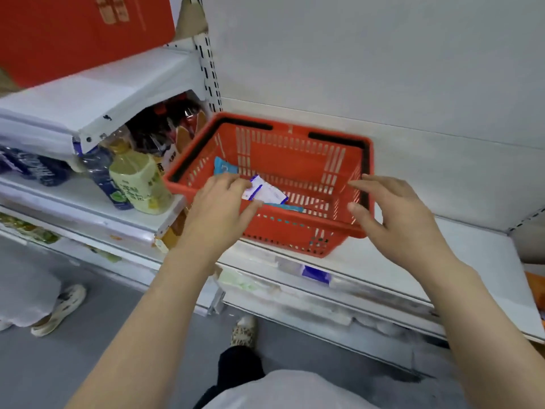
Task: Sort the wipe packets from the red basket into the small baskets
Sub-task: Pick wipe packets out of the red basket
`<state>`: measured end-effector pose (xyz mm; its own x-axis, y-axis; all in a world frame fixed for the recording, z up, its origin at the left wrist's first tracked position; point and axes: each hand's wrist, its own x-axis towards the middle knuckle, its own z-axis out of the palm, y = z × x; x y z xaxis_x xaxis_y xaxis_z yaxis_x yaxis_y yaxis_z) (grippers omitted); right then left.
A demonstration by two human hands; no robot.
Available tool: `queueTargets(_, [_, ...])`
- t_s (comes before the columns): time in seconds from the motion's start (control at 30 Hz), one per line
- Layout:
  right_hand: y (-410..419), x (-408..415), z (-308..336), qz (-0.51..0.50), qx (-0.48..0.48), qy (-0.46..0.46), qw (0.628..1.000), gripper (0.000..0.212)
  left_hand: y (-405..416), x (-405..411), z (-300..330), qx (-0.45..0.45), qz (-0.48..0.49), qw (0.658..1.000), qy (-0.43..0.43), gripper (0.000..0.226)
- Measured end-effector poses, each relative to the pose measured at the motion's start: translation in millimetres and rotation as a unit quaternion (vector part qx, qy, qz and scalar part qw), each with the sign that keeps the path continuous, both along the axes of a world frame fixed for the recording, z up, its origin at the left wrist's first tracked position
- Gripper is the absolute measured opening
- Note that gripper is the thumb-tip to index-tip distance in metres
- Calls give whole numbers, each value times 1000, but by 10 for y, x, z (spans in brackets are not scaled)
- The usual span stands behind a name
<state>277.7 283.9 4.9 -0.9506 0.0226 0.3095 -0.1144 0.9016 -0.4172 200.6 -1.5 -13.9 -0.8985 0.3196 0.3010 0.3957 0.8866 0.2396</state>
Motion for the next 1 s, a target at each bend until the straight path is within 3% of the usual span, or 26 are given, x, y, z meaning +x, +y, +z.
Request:
queueTargets(0.27, [-437, -1234, -162, -49, 17, -30, 998, 39, -127, -1630, -263, -3, -95, 994, -59, 39])
queueTargets(0.43, [-661, -1961, -399, -45, 34, -142, 988, 44, -92, -2311, -440, -36, -107, 983, -144, 46])
queueTargets(0.53, [-787, -2371, -674, 5, 82, -288, 954, 51, -25, -2457, -512, -41, -111, 970, -211, 50])
queueTargets(0.67, [-909, -2681, -1114, 77, 122, -466, 873, 58, 3, -2504, -573, -44, -102, 953, -281, 56])
queueTargets(0.73, [-935, -2685, -1270, 86, 157, -501, 847, 59, -15, -2512, -608, -56, -97, 944, -311, 59])
queueTargets(0.83, [-937, -2685, -1392, 71, 127, -529, 836, 63, -39, -2544, -675, -64, -93, 931, -346, 64])
queueTargets(0.93, [-842, -2747, -1360, 54, 63, -568, 819, 48, -9, -2593, -724, -74, -99, 921, -369, 68])
queueTargets(1.0, [-707, -2787, -1249, 24, 14, -557, 830, 39, 44, -2617, -746, -93, -107, 916, -375, 68])
